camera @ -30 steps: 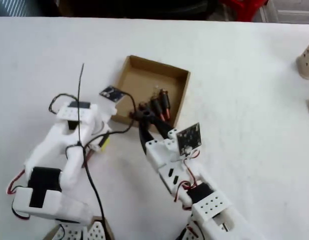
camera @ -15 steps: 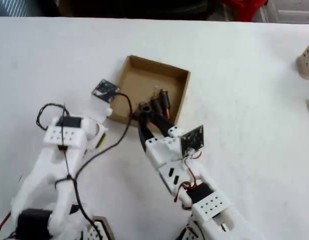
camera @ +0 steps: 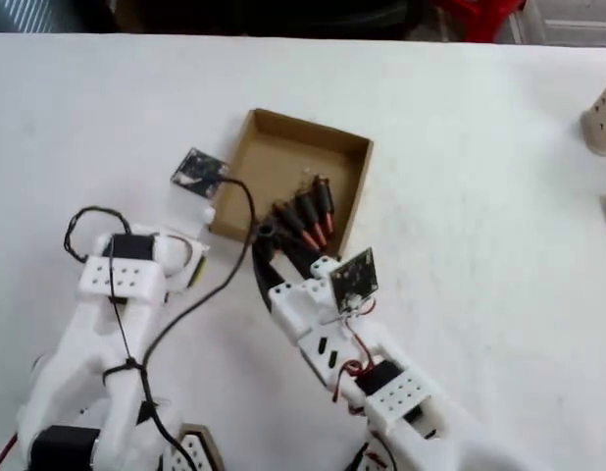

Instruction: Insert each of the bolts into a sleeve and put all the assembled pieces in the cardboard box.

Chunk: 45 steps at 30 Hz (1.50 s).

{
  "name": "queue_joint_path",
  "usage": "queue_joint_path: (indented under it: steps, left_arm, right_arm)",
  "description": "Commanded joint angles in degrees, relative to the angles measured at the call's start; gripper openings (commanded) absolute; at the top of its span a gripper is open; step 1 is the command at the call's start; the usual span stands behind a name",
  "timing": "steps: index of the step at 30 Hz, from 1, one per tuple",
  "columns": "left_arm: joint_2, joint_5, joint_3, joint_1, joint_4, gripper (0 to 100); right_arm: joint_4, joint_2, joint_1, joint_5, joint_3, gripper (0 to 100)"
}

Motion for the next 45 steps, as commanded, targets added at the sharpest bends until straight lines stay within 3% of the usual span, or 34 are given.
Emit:
queue_joint_path:
  steps: [1,10,13,27,32,34,38,45]
  left_arm:
    - [-2.3,0.5,-4.2,-1.6,-0.9,2]
    - [-2.3,0.8,-6.1,-1.6,-2.7,2]
    - [-2.8,4.8,-6.0,-1.6,-6.3,2]
    - [-19.6,7.8,-4.0,0.6,-10.5,2]
    - [-26.9,8.9,9.4,2.9,-26.5,2]
    - [-30.4,14.7,14.6,2.5,-31.0,2]
    - [-36.4,24.4,20.4,2.8,-33.8,2]
    - [-44.7,26.2,29.0,8.5,-41.7,2]
  right_arm:
    - [-16.9,14.3,-0.2,-0.4,-1.7,1.6]
    - [-42.8,41.9,1.0,-0.3,-5.5,1.6]
    - [-46.9,45.1,1.0,1.2,-5.5,1.6]
    - [-47.7,49.7,1.3,2.1,-7.3,1.6]
    - [-47.7,50.9,1.4,2.1,-7.8,1.6]
    - [-47.7,51.4,1.0,2.1,-7.8,1.6]
    - [-47.7,52.9,1.0,2.1,-9.1,1.6]
    - [-47.7,55.3,0.6,2.2,-10.5,1.6]
